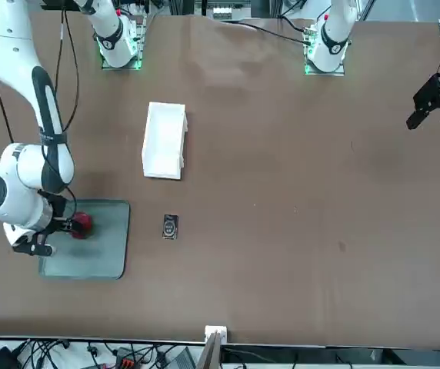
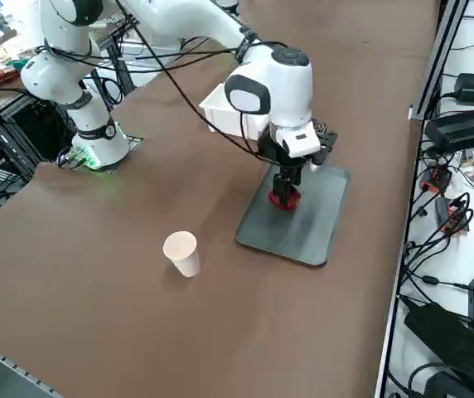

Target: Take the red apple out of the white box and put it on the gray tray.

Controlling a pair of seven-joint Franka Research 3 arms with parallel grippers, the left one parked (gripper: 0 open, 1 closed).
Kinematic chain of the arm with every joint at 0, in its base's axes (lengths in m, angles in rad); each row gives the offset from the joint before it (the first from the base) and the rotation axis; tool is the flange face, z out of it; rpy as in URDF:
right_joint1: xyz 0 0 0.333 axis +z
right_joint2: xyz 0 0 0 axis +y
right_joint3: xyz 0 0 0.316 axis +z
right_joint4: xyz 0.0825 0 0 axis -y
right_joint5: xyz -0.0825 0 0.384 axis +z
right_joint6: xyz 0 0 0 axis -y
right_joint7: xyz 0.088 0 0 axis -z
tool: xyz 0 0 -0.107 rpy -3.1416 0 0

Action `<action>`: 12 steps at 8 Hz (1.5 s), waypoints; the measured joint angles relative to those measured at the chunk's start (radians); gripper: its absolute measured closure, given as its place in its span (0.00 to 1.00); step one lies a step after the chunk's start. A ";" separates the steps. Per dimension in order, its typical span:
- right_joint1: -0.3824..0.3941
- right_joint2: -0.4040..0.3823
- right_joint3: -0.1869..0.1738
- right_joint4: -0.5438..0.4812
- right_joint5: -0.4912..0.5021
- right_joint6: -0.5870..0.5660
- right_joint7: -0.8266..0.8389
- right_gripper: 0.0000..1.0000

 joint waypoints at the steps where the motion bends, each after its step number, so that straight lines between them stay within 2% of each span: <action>1: -0.001 -0.009 0.000 0.009 0.000 -0.006 0.000 0.00; 3: -0.001 -0.075 0.000 0.030 0.000 -0.078 -0.001 0.00; 8: 0.008 -0.397 0.014 0.047 0.034 -0.419 -0.001 0.00; 12: 0.048 -0.589 0.016 0.027 0.034 -0.641 0.005 0.00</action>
